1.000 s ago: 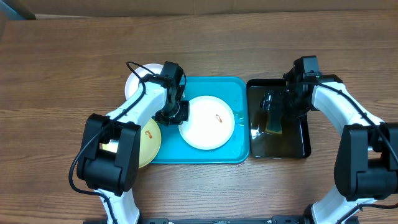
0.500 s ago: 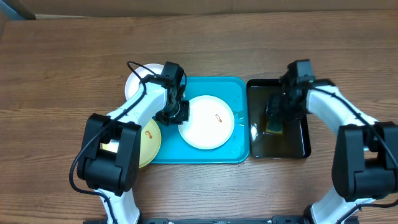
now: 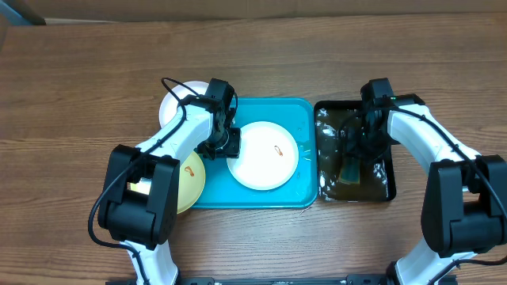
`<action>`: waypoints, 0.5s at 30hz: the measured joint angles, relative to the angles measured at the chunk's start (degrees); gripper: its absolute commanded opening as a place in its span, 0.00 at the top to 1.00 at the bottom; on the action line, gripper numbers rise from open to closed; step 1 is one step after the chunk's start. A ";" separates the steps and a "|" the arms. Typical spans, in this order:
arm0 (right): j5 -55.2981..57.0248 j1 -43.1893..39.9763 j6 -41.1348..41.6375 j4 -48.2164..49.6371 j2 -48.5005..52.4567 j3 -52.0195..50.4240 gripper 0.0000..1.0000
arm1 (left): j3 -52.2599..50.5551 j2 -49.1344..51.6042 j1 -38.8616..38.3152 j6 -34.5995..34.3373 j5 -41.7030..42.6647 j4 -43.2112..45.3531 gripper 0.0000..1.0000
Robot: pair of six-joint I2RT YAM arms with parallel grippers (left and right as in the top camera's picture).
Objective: Clean dirty plates on tray and stack at the side
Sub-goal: 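Dip and rub the held sponge in the water with the right gripper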
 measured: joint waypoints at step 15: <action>-0.66 0.00 1.36 4.63 0.00 -0.04 0.34 | 0.00 0.00 0.00 0.00 -0.85 -0.68 0.60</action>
